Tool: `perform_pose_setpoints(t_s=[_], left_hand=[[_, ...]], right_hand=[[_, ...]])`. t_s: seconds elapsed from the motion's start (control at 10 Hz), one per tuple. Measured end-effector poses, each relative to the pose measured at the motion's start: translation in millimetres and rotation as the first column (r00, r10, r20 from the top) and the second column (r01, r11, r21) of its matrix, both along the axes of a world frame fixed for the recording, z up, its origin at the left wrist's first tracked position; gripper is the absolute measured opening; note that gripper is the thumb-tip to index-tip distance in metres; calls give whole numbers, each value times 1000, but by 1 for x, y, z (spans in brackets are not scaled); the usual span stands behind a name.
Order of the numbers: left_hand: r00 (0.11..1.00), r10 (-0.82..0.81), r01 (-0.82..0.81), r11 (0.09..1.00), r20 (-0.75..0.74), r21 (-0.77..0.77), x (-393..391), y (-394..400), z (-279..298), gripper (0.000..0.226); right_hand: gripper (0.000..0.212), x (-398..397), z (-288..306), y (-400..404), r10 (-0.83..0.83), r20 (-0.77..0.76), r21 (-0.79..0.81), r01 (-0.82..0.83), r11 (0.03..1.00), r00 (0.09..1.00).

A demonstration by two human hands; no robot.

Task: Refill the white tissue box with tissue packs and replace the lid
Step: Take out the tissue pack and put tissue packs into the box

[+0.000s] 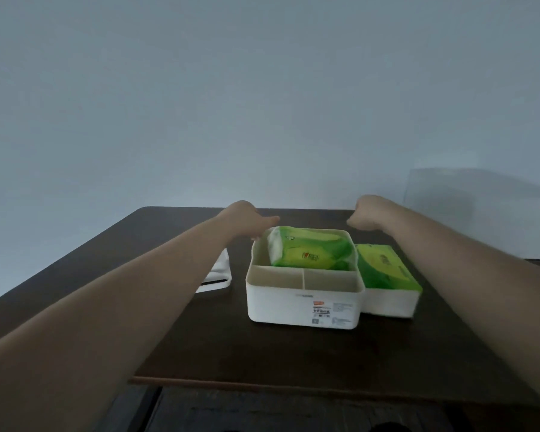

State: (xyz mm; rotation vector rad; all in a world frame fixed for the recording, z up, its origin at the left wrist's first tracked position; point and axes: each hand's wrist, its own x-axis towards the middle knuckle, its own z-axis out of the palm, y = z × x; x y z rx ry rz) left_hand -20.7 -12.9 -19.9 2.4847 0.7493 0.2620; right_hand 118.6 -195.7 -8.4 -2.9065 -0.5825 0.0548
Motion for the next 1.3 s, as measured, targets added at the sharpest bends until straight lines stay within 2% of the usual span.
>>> perform_pose_setpoints(t_s=[0.1,0.2,0.3,0.4,0.5,0.6,0.7,0.8,0.9,1.0,1.1,1.2,1.3], left_hand=[[998,24,-23,999,-54,29,13,-11,-1,58],[995,30,-27,999,-99,38,19,-13,-6,56],[993,17,-18,1000,-119,-1,24,-16,-10,44],[992,32,-37,998,-124,-43,29,-16,-13,28],[995,68,-74,994,-73,-78,36,-16,-12,18],[999,45,-47,994,-20,-94,44,-16,-4,25],[999,39,-34,990,34,-135,49,-10,9,23],[988,71,-37,970,134,-239,52,-2,21,19],[967,99,-13,940,237,-342,55,4,31,26],[937,168,-21,903,307,-429,58,19,30,26],[901,271,-117,904,339,-411,58,41,26,29],[903,286,-179,929,321,-325,63,71,12,34],[908,298,-225,940,295,-256,63,88,-2,35]], right_hand=[[54,4,-14,-25,-32,-69,-82,26,996,997],[76,1,-28,-37,-44,-181,-155,16,988,983],[80,2,-35,-38,-35,-265,-164,-9,986,964],[75,7,-36,-35,-13,-283,-165,-36,986,959],[72,9,-39,-32,-7,-309,-120,-32,992,951],[77,9,-40,-34,-28,-336,-79,2,997,941],[90,10,-42,-38,-34,-340,-122,-8,993,940],[96,11,-48,-37,-25,-312,-171,-30,985,950],[98,16,-56,-35,-21,-330,-68,-2,998,944],[98,22,-57,-35,-24,-300,1,26,1000,954],[91,26,-46,-39,-54,-160,90,69,994,986],[94,33,-27,-42,-4,19,251,-1,968,1000],[96,30,1,-32,84,157,398,-141,907,984]])
